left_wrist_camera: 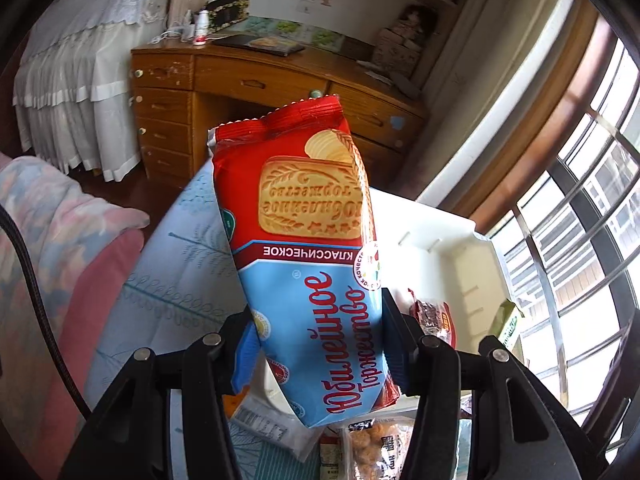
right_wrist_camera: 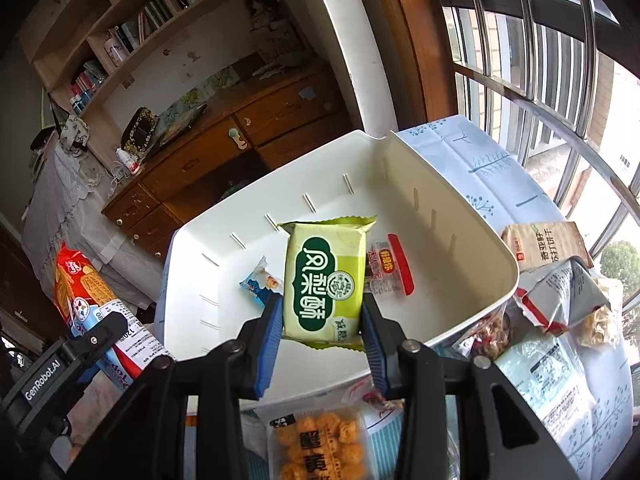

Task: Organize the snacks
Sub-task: 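Lift both packs into the white bin and open both tools to release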

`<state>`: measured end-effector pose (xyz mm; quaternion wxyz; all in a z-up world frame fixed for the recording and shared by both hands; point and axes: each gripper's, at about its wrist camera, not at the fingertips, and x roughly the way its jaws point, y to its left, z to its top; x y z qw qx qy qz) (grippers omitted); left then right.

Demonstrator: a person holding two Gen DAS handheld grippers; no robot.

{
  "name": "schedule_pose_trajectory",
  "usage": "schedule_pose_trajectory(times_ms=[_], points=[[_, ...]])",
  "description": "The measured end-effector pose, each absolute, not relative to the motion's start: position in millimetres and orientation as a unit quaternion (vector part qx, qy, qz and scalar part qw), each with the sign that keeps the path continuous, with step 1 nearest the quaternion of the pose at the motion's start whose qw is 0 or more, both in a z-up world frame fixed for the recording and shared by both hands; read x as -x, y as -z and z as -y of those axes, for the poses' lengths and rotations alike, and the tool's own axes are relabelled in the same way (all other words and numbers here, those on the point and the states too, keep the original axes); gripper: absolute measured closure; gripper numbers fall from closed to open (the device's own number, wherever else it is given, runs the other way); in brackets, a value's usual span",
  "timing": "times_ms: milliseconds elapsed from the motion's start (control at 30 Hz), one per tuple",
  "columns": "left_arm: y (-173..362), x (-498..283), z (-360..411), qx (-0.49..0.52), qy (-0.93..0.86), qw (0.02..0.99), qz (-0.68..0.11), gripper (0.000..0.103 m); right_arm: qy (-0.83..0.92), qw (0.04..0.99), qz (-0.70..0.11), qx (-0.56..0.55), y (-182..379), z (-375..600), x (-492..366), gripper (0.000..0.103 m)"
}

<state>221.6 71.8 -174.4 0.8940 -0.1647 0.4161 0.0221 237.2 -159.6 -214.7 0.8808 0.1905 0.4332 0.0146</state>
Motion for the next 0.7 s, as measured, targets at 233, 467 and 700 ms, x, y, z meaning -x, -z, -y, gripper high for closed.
schedule_pose_trajectory(times_ms=[233, 467, 700], points=[[186, -232, -49, 0.143, 0.002, 0.887, -0.439, 0.050, 0.005, 0.874, -0.450, -0.181, 230, 172, -247, 0.063], [175, -224, -40, 0.129, 0.005, 0.910, -0.393, 0.024, -0.003, 0.871, -0.450, -0.195, 231, 181, -246, 0.037], [171, -218, -44, 0.139, 0.013, 0.905, -0.403, 0.024, -0.001, 0.877, -0.436, -0.202, 221, 184, -234, 0.037]])
